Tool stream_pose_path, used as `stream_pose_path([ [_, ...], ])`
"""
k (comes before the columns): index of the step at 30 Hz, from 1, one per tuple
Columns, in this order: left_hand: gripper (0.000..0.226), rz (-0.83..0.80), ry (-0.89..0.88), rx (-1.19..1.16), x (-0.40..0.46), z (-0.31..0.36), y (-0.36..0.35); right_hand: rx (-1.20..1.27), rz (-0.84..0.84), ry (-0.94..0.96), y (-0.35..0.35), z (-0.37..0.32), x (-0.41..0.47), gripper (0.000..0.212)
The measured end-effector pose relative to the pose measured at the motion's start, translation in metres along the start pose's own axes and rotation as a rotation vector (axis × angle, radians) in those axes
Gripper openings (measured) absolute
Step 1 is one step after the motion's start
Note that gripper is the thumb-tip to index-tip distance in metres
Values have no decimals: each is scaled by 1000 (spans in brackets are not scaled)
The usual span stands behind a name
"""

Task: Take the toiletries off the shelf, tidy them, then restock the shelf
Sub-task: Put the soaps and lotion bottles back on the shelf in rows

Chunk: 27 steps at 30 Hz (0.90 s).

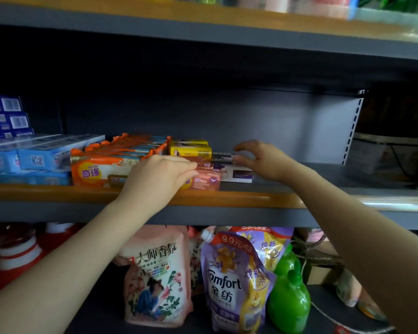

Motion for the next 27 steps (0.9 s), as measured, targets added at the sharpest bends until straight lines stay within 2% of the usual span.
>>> stream_pose_path([
  [3, 27, 25, -24, 32, -3, 2, 3, 70, 358, 151, 47, -14, -49, 20],
  [4, 26, 29, -36, 49, -5, 3, 3, 84, 409, 191, 55, -18, -68, 16],
  [6, 27, 48, -79, 106, -8, 11, 3, 83, 401, 231, 55, -23, -102, 16],
  [9, 35, 129, -193, 185, -25, 40, -1, 42, 214, 253, 24, -23, -142, 11],
  [12, 27, 205, -327, 88, -56, 74, -13, -6, -113, 245, -35, -17, -174, 18],
  [14, 22, 144, -373, -11, -78, 89, -35, -53, -381, 217, -84, -9, -198, 28],
  [17, 16, -105, -392, -112, -115, 102, -87, -175, -651, 219, -146, -4, -234, 44],
  [22, 21, -480, -232, -258, -183, 98, -155, -275, -848, 139, -207, 12, -270, 50],
  [27, 36, -708, -149, -285, -232, 102, -187, -168, -804, 59, -215, 21, -271, 64],
])
Point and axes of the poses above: each hand's wrist, its own x-axis towards the middle knuckle, its own y-axis out of the back of the hand, z = x × y, the point moved 9 cm from there along x, towards the middle knuckle, and after that the axes turned 8 degrees about -x, right-handed, at the moved point
